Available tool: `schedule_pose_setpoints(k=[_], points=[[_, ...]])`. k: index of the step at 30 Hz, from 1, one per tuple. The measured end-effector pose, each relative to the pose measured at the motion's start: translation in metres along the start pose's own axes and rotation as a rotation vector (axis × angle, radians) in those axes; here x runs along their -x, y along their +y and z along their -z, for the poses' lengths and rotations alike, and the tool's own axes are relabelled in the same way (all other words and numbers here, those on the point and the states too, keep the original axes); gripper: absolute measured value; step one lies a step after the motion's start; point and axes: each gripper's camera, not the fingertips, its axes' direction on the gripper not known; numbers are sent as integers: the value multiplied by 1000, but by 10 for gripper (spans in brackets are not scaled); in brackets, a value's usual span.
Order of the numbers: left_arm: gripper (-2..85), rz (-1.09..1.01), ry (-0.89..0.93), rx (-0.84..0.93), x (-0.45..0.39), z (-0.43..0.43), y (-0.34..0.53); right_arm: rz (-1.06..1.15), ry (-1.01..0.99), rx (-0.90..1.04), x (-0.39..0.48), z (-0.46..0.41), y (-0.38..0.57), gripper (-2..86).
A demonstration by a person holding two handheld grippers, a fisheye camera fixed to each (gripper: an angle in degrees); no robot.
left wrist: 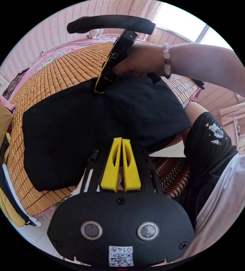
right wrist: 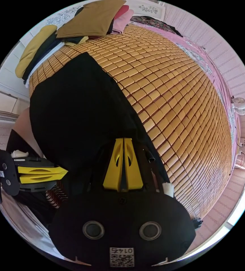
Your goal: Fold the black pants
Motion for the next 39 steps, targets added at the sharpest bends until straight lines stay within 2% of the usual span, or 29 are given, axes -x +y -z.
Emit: schedule_pose_setpoints(k=[6,10,13,15,17,20,22,25,31,36,39], points=[[-10,65,-75,-18,21,-2,-12,4,45,10,-19,0,-22,-5],[-10,80,-2,-13,32,-6,-14,-44,-96,88,-46,3,-29,-5],[-10,106,40,-29,37,-8,-8,-104,-107,-6,-62,14,-18,-5],[-9,118,52,-33,37,-9,-5,-92,-118,59,-67,-5,-9,-6],[-8,126,60,-13,37,-8,-3,-124,-148,-22,-76,-4,7,-6],[-3,105,57,-21,31,-2,5,-222,-230,-146,-95,7,45,-3],[10,72,67,-62,24,5,10,-316,-280,-282,-109,22,101,8],[48,-14,127,-133,5,13,15,-463,-302,-347,-123,27,190,53],[105,-229,234,-230,-47,10,8,-705,-421,-302,-128,6,340,98],[137,-360,254,-223,-82,0,-7,-741,-581,-257,-123,-20,380,130],[148,-391,226,-195,-97,-8,-15,-729,-705,-240,-127,-36,387,110]])
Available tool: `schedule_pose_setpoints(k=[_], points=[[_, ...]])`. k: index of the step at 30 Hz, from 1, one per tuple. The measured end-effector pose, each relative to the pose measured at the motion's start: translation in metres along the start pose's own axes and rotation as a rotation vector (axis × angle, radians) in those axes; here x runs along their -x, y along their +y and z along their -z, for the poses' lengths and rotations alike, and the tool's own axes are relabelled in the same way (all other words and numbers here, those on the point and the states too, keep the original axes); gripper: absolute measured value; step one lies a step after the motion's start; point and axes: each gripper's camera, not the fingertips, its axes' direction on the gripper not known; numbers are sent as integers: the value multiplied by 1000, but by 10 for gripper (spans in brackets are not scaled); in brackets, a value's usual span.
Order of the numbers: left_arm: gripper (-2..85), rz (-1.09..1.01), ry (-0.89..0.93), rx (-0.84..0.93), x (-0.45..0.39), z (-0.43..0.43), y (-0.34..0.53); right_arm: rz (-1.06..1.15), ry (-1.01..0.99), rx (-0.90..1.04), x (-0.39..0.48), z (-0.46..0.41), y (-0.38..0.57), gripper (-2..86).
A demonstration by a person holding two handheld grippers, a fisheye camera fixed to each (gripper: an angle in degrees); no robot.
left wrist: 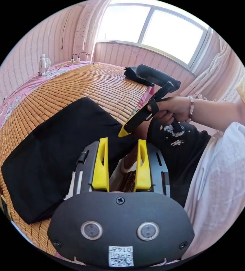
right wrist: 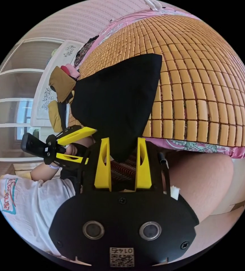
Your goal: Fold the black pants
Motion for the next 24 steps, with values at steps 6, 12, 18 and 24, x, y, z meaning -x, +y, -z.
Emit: schedule_pose_setpoints(k=[6,12,18,24], points=[[170,-38,-11,59,-12,-18,-10,25,-48,-42,-19,22,12,25],[106,-28,-69,84,-23,-26,-16,4,-171,-125,-29,47,33,17],[31,21,-124,164,-16,-23,-10,-6,-318,-242,-52,72,57,43],[24,41,-93,121,-17,3,5,-180,-268,-306,-101,68,58,123]])
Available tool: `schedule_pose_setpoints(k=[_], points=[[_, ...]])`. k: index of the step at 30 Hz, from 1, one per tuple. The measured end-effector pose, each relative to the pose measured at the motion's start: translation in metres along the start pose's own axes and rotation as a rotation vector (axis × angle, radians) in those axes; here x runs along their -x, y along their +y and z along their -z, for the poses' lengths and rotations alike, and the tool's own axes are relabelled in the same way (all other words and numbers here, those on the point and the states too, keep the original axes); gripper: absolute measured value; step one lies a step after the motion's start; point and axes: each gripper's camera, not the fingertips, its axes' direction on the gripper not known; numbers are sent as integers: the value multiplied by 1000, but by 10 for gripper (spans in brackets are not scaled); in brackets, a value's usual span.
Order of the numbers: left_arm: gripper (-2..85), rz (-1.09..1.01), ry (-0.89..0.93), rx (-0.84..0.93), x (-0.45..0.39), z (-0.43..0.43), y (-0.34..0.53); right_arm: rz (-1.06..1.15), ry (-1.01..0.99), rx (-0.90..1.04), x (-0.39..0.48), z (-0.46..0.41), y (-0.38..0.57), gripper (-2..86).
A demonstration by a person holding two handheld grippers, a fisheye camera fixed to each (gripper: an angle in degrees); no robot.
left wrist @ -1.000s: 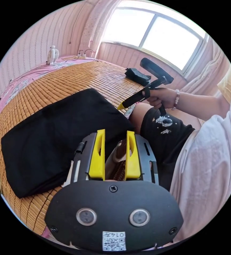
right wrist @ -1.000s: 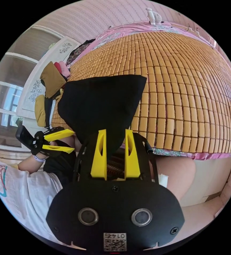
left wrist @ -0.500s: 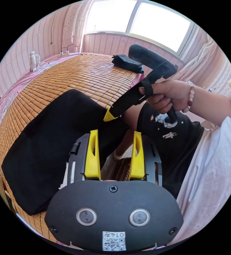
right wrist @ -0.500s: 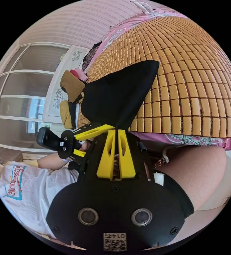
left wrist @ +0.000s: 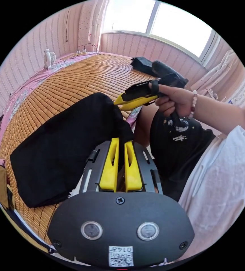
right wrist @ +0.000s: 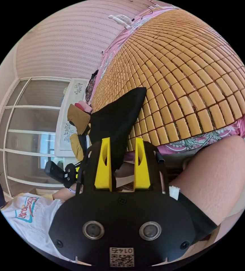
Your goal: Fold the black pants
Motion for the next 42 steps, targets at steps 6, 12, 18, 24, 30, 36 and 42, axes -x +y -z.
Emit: schedule_pose_setpoints(k=[6,12,18,24,30,36,42], points=[[16,20,34,-30,5,25,18,-123,-132,-100,-23,-13,-14,25],[8,103,208,-121,24,35,13,71,-92,-194,9,38,0,9],[8,60,291,-287,26,54,-13,134,-67,-299,43,100,6,10],[33,206,259,-433,65,100,15,327,-119,-188,136,46,-31,40],[77,634,18,-351,138,132,102,547,-100,33,209,-102,-43,99],[79,773,-119,-294,172,135,143,633,76,143,203,-125,12,82],[96,668,-68,-332,205,100,93,663,307,437,175,-177,81,89]])
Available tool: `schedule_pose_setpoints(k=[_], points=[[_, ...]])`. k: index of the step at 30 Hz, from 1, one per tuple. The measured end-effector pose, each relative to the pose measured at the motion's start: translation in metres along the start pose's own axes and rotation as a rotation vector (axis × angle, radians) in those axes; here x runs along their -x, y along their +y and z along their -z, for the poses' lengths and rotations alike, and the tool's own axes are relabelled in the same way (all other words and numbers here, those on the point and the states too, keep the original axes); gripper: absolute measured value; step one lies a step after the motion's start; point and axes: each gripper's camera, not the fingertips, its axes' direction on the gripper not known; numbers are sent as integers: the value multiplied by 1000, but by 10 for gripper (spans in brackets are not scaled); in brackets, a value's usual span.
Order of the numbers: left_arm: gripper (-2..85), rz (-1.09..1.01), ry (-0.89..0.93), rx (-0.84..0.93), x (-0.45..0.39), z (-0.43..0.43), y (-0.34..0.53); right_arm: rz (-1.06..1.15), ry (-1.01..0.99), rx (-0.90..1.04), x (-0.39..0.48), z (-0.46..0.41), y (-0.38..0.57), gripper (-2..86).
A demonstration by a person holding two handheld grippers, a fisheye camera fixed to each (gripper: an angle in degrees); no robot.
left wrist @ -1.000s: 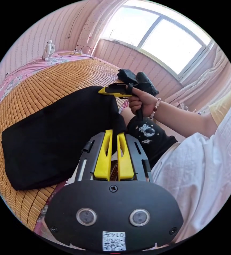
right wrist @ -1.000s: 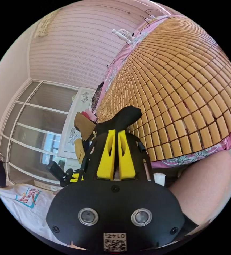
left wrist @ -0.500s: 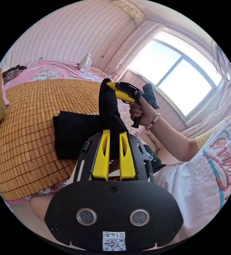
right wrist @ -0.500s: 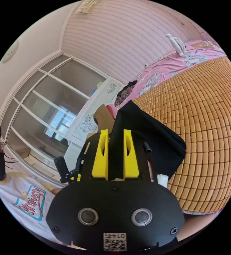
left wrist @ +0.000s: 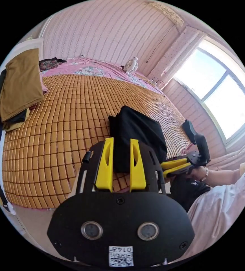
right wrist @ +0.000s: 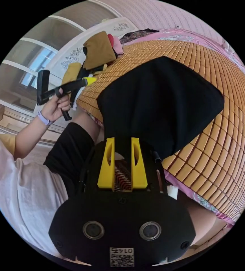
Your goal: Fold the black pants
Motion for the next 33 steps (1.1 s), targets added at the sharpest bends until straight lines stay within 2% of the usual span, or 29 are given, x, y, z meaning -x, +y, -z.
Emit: schedule_pose_setpoints(k=[3,5,7,10,12,16,21,24,27,30,33], points=[[121,-59,5,21,-6,-34,-31,-7,-15,-59,7,3,4,88],[151,-66,-4,109,-6,-64,-51,-29,-16,-151,7,19,5,90],[169,-59,-44,185,-3,-84,-60,-135,29,-326,-5,46,14,103],[179,-9,-41,265,2,-102,-62,-320,109,-435,-34,64,28,132],[181,6,-9,267,1,-103,-58,-376,111,-425,-47,61,30,140],[166,-64,-75,274,-24,-100,-37,-404,17,-380,-54,35,26,140],[145,16,49,311,-25,-93,-16,-362,111,-380,-37,32,26,130],[138,72,91,346,-23,-91,-11,-409,173,-362,-36,41,27,137],[137,81,96,366,-27,-91,-5,-410,139,-364,-35,38,30,145],[141,114,78,331,-31,-90,-2,-357,202,-368,-23,36,31,134],[139,164,60,324,-35,-93,-4,-348,275,-279,-16,38,23,120]])
